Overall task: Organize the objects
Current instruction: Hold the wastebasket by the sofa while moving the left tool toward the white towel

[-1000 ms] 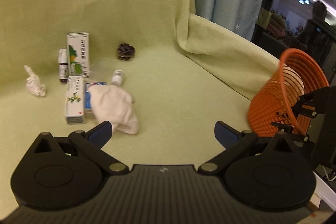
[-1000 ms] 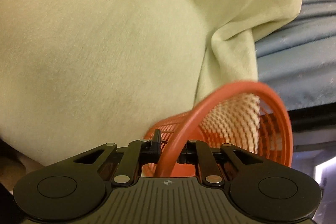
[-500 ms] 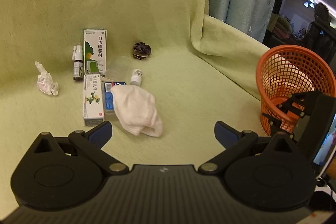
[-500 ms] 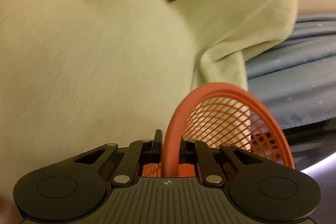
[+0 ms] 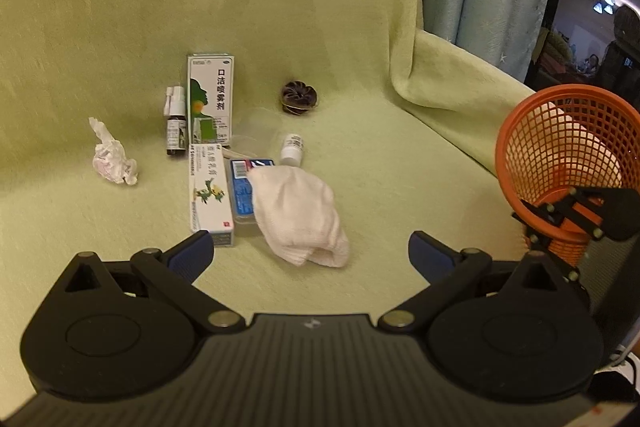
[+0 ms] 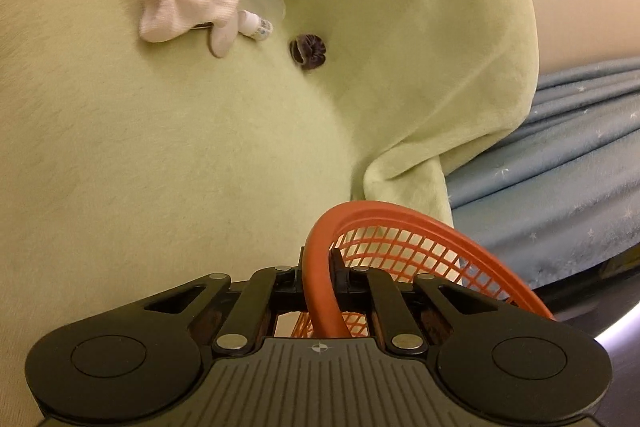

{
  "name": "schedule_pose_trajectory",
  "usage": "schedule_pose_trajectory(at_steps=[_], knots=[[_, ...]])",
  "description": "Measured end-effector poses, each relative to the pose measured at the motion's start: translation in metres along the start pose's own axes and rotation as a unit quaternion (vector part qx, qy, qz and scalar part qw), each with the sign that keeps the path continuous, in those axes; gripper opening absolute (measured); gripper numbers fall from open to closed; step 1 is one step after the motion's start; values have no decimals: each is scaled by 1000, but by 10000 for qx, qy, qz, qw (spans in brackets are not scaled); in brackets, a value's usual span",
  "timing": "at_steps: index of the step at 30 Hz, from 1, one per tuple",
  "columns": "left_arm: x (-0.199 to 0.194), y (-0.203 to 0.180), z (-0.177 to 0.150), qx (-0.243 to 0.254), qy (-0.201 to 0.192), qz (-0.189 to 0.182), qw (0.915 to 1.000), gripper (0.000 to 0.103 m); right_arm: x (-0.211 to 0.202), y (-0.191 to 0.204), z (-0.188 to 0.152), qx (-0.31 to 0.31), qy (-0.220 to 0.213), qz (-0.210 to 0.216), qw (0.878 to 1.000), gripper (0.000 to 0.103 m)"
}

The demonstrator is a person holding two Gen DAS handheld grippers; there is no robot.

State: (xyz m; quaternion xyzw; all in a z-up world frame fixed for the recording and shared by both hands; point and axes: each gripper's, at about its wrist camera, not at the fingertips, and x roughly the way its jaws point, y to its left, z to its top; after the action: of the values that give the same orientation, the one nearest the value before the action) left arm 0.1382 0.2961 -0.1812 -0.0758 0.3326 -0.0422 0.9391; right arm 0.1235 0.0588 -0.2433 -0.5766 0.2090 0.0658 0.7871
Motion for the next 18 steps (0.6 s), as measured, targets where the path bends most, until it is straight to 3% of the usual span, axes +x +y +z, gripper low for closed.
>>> schedule_pose_trajectory(at_steps=[5, 18], knots=[[9, 6, 5, 131, 63, 26, 9999, 102, -12, 11, -19, -345, -366, 47, 9987, 3], [34, 8, 3, 149, 219, 99, 9996, 102, -7, 12, -58, -411, -475, 116, 9980, 2]])
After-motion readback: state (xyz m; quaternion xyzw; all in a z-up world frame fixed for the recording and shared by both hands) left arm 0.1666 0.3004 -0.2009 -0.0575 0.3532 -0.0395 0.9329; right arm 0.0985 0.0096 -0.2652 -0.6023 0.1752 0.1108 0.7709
